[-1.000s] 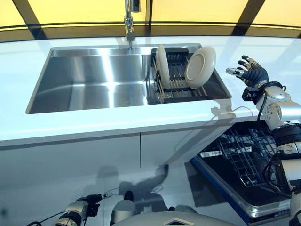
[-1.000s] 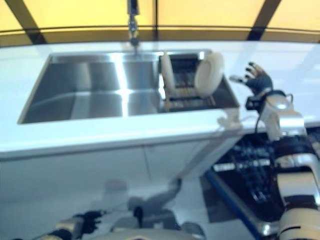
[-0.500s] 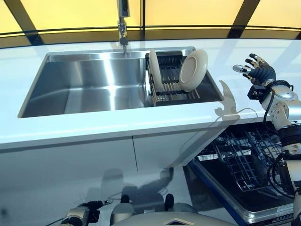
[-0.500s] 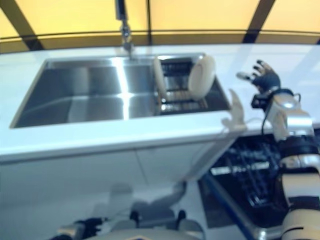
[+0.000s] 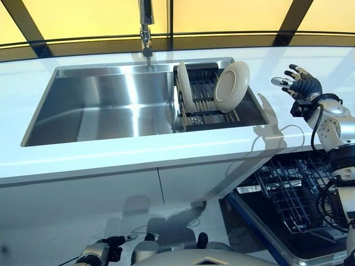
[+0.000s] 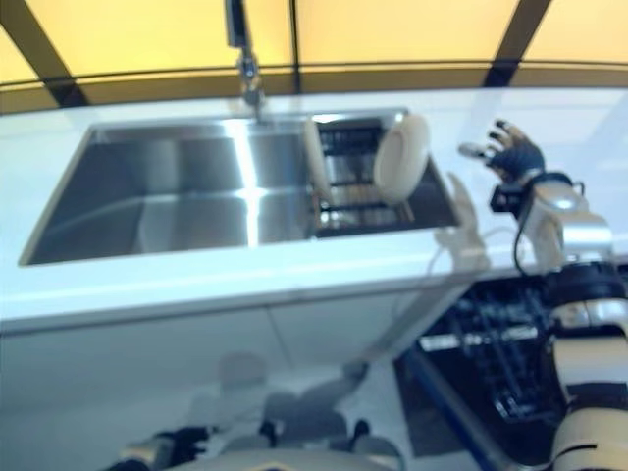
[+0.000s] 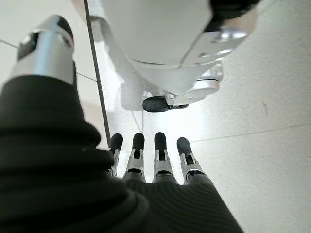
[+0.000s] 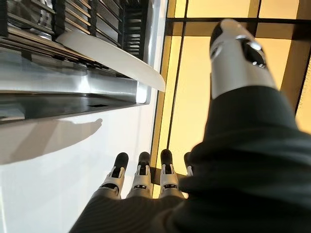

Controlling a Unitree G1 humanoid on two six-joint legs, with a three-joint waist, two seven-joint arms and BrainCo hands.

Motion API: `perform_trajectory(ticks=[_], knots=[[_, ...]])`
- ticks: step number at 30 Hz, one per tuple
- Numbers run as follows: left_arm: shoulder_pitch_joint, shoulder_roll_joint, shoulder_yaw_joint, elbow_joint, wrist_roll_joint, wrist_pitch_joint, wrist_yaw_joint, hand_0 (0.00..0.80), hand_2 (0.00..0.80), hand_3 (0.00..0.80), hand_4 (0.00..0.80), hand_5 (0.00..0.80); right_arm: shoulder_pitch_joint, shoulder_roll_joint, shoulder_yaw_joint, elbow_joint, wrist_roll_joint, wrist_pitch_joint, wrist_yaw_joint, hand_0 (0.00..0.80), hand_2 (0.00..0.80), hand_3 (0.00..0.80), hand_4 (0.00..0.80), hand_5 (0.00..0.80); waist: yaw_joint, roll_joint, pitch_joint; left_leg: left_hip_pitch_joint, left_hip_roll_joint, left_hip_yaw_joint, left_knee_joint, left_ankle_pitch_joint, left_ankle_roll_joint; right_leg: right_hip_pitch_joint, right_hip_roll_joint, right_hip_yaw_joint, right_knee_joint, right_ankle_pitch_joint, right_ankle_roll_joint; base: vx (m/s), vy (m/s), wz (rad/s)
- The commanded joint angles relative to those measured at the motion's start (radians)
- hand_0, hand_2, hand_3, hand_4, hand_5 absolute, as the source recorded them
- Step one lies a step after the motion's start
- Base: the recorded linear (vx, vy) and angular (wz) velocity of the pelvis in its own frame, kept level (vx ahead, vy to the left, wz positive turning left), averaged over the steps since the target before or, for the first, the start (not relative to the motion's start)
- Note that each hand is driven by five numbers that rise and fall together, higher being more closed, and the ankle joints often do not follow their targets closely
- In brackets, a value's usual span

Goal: Take plates into dishwasher

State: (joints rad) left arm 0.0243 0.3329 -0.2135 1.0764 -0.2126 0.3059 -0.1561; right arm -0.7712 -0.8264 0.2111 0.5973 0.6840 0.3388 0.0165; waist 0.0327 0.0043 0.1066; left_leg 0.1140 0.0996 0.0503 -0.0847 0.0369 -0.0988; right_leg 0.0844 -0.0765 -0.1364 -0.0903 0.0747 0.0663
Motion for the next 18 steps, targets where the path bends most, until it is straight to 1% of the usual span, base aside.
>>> perform_trajectory(ticks=[1,9,18], knots=[[-0.047,0.042,-0.051,0.041,-0.021,0.020,-0.004,0.000,0.000,0.000,0.000,0.000,-0.159,0.013,0.050,0.059,0.029,-0.026,0.008,0.000,0.000,0.000,0.000,0.000,0.032,-0.040,-0.010,-0.012,-0.052,0.011,0.017,-0.035,0.037,-0.011,-0.045,-0.035,0.032,-0.008,0.042,0.034,0.011,0.00],[-0.057,0.033,-0.063,0.046,-0.044,0.040,0.007,0.000,0.000,0.000,0.000,0.000,-0.218,0.025,0.078,0.106,0.053,0.002,0.018,0.000,0.000,0.000,0.000,0.000,0.040,-0.023,0.009,-0.032,-0.050,0.007,0.013,-0.025,0.032,-0.025,-0.051,-0.048,0.030,-0.005,0.042,0.026,0.011,0.04],[-0.080,0.028,-0.082,0.023,-0.086,0.065,0.020,0.000,0.000,0.000,0.000,0.000,-0.309,0.023,0.118,0.165,0.050,0.019,0.018,0.000,0.000,0.000,0.000,0.000,0.048,0.005,0.044,-0.064,-0.051,-0.002,0.014,-0.012,0.024,-0.055,-0.061,-0.055,0.039,-0.005,0.041,-0.007,0.015,0.05]])
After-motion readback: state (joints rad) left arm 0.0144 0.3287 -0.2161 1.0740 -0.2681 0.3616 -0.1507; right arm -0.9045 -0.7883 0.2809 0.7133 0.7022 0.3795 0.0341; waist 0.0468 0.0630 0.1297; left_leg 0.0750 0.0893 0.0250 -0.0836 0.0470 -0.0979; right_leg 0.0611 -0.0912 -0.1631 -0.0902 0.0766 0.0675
